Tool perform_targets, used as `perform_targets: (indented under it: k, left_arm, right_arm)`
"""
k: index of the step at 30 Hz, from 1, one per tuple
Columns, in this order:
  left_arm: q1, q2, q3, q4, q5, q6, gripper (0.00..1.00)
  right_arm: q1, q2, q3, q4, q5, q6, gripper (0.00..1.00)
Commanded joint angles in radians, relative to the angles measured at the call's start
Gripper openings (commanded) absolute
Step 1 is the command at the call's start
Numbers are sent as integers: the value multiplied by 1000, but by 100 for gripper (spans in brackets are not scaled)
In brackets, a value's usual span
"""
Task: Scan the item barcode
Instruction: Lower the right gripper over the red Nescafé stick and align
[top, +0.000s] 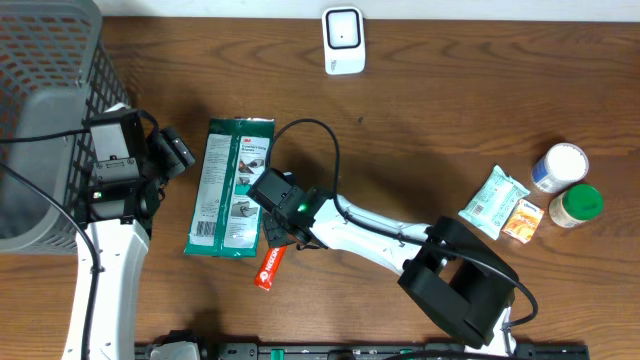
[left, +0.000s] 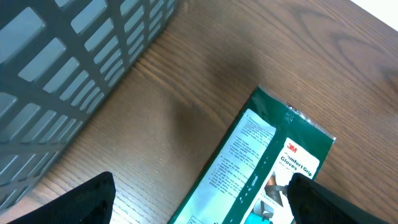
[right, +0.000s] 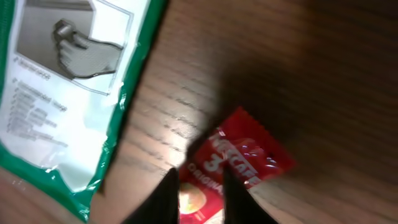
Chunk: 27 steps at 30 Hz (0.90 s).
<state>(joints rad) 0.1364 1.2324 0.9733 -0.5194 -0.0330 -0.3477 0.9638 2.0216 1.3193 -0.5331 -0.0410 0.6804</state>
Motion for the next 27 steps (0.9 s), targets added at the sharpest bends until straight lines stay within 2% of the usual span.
perform_targets:
  k: [1,6,17,21,27]
  left_arm:
    - [3,-9,26,0,-12,-6,88]
    - [3,-9,26,0,-12,-6,88]
    - [3,-9,26,0,-12,-6,88]
    - [3,-9,26,0,-12,-6,88]
    - [3,-9,26,0,-12,-6,88]
  right_arm:
    - [-9,30,1,-9,69,14,12]
    - [-35,30,1,-23,124,12,10]
    - [-171,23,2,-63,100,6,4]
    - [-213,-14,7,-66,5,-52,15]
    - [-222,-115,11,-78,-99,-53,38]
